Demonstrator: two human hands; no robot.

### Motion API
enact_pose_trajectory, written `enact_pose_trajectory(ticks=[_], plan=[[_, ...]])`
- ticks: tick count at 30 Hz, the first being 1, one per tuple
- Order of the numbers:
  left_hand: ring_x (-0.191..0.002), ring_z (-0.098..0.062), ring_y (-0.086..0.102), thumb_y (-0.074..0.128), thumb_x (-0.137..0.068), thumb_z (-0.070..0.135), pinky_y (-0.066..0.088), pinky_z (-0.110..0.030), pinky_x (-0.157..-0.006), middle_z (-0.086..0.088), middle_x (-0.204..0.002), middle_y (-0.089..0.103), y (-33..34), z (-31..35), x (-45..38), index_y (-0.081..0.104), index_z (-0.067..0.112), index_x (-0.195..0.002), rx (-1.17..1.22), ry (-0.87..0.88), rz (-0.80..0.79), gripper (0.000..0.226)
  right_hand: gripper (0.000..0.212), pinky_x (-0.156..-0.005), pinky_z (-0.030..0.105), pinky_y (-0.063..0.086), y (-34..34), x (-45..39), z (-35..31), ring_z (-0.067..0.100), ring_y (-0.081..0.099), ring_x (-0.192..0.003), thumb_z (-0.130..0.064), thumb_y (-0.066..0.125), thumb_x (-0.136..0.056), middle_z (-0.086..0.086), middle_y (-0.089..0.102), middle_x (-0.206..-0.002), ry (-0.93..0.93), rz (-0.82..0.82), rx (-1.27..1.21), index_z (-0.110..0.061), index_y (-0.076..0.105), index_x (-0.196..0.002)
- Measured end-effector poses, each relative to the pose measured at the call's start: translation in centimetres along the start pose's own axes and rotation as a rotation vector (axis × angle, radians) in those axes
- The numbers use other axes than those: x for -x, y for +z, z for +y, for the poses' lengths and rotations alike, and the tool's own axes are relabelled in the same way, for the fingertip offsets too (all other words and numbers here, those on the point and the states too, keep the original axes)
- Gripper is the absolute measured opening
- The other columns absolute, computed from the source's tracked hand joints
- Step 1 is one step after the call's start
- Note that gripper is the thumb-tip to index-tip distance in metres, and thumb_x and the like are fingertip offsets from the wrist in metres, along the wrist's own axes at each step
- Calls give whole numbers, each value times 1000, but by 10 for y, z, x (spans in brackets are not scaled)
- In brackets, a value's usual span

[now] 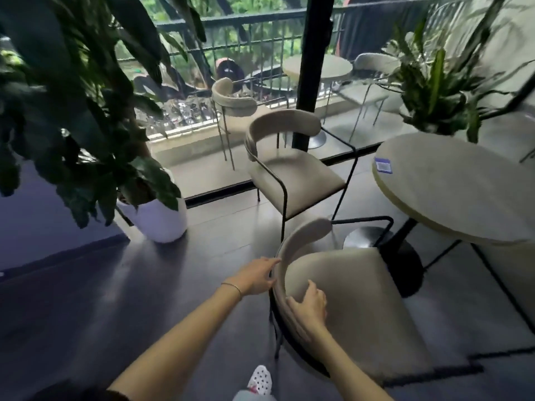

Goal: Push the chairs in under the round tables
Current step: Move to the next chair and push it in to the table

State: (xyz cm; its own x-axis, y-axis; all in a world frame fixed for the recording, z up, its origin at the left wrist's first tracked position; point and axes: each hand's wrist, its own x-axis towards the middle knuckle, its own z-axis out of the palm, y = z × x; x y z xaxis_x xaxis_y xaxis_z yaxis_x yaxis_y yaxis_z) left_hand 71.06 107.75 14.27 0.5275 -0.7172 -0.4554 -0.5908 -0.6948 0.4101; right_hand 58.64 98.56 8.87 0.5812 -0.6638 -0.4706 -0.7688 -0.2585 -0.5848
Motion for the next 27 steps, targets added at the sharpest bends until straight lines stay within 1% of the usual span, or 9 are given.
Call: enact_pose_trajectory(ticks=[7,13,18,20,22,23,24,26,27], plan=[[-132,-30,44,45,-97,30,39,-42,-108,-10,-146,44,-43,-9,-75,28,21,-148,-209,187,-111,55,82,-111,39,32,9,-34,-31,31,30,-138,-37,66,-80,16,39,-144,194,137,-143,-11,26,-147],[-130,-31,44,44,-96,30,40,-44,-106,-8,-143,45,-43,-16,-109,29,21,-147,-370,371,-233,54,80,-113,43,29,30,-31,-37,32,25,-141,-37,65,-81,16,37,-146,359,255,-222,-11,26,-146],[-133,-30,40,48,-94,29,37,-43,-108,-6,-146,42,-29,-36,-128,32,23,-146,-480,533,-371,55,76,-115,44,25,66,-24,-38,34,23,-141,-40,61,-84,15,36,-147,493,329,-196,-14,25,-146],[-135,-29,37,51,-92,30,35,-42,-110,-6,-147,41,-20,-48,-137,34,23,-145,-548,607,-424,56,72,-116,45,22,82,-23,-39,32,21,-143,-42,60,-85,10,37,-147,533,342,-117,-19,28,-146],[-138,-28,33,54,-90,31,30,-40,-113,-4,-148,41,-11,-59,-146,37,23,-143,-639,711,-445,56,67,-116,49,14,99,-27,-37,30,21,-145,-42,61,-84,7,43,-145,526,334,-61,-23,36,-143],[-140,-26,29,54,-89,31,26,-40,-116,-3,-149,40,-6,-63,-152,39,23,-142,-677,772,-435,56,62,-116,54,12,107,-30,-35,31,26,-143,-40,65,-82,7,50,-140,508,346,-34,-23,45,-138],[-143,-24,24,54,-89,32,21,-40,-118,-2,-149,38,-1,-67,-157,40,23,-141,-710,829,-422,55,57,-113,60,15,116,-33,-32,34,37,-138,-38,72,-76,8,61,-129,487,378,16,-22,56,-129],[-147,-22,17,51,-91,34,10,-44,-121,-1,-149,37,8,-72,-166,41,24,-141,-762,891,-408,52,52,-100,67,34,130,-42,-22,34,64,-109,-37,87,-53,4,74,-94,464,439,126,-24,72,-102],[-147,-22,16,47,-93,36,6,-45,-122,-2,-148,39,10,-72,-169,42,24,-141,-771,892,-412,49,52,-94,65,41,134,-43,-19,29,70,-93,-41,90,-44,-2,73,-81,452,440,200,-27,74,-92]])
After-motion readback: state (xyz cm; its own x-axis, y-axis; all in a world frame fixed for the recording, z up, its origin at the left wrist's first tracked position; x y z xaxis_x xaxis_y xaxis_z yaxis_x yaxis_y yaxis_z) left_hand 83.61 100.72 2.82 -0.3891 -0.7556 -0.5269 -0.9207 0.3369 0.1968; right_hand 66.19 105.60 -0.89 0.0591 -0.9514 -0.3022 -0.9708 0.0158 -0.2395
